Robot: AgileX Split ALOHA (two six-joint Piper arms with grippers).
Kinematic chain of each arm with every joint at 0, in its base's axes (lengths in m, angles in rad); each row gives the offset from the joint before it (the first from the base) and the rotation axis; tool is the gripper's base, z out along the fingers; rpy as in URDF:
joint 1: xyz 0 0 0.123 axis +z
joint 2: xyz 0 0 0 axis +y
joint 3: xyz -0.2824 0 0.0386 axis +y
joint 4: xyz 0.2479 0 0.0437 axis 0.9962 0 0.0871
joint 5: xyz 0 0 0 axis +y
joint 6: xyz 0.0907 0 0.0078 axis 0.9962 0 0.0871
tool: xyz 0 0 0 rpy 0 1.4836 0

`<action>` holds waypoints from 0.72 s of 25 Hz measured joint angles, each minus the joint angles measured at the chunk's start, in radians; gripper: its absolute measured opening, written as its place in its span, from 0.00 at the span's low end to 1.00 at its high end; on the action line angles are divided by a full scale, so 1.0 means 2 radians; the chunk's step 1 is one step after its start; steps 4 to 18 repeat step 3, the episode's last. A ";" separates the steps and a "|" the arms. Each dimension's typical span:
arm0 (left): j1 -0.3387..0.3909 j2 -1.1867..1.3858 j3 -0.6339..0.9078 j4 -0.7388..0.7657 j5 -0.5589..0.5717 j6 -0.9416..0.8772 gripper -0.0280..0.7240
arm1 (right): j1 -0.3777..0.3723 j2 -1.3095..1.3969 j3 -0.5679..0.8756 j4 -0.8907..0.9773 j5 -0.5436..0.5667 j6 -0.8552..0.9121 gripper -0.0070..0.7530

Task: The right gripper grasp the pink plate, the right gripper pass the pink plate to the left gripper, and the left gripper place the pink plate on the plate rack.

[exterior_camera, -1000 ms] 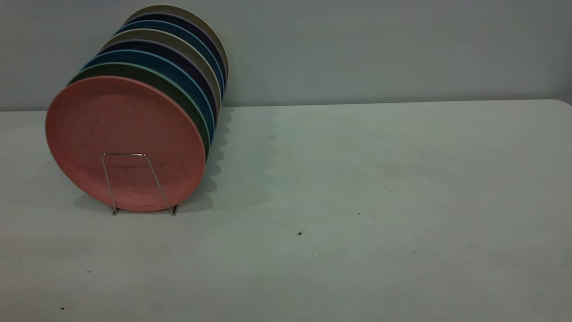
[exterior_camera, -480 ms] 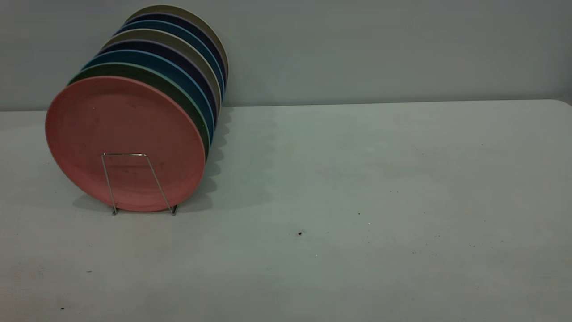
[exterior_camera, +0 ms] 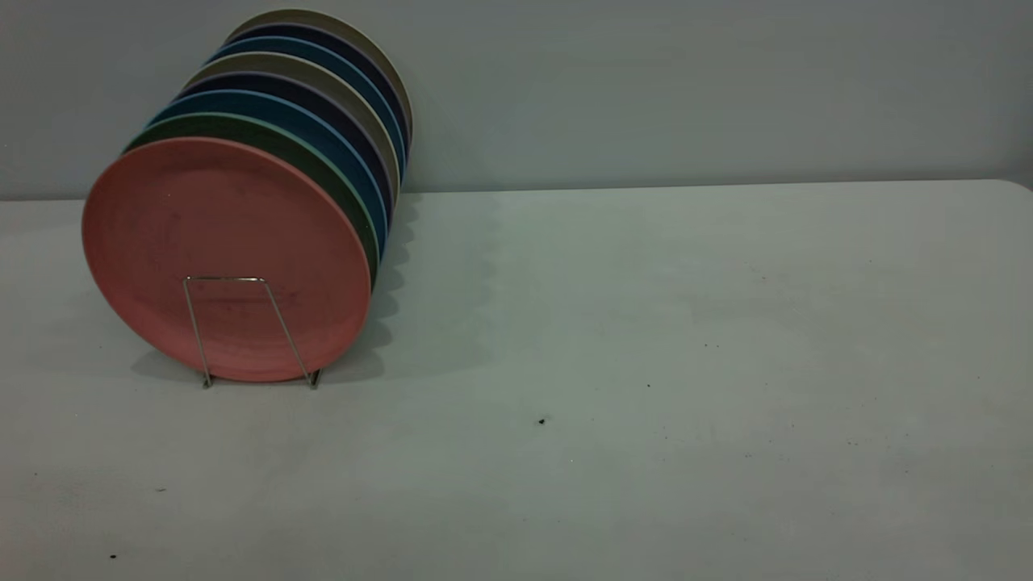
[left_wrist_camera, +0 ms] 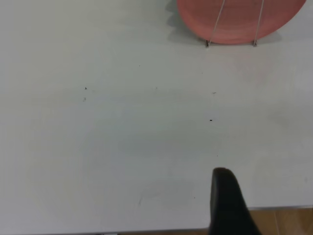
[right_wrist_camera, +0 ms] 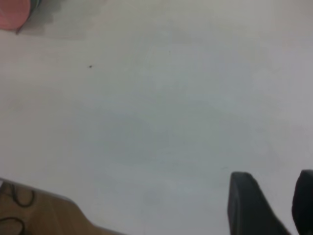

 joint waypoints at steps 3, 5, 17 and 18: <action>0.000 0.000 0.000 0.000 0.000 0.000 0.63 | 0.000 0.000 0.000 0.000 0.000 0.000 0.32; 0.000 0.000 0.000 0.000 0.000 0.000 0.63 | 0.000 0.000 0.000 0.000 0.000 0.000 0.32; 0.000 0.000 0.000 0.000 0.000 0.000 0.63 | 0.000 0.000 0.000 0.000 0.000 0.000 0.32; 0.000 0.000 0.000 0.000 0.000 0.000 0.63 | 0.000 0.000 0.000 0.000 0.000 0.000 0.32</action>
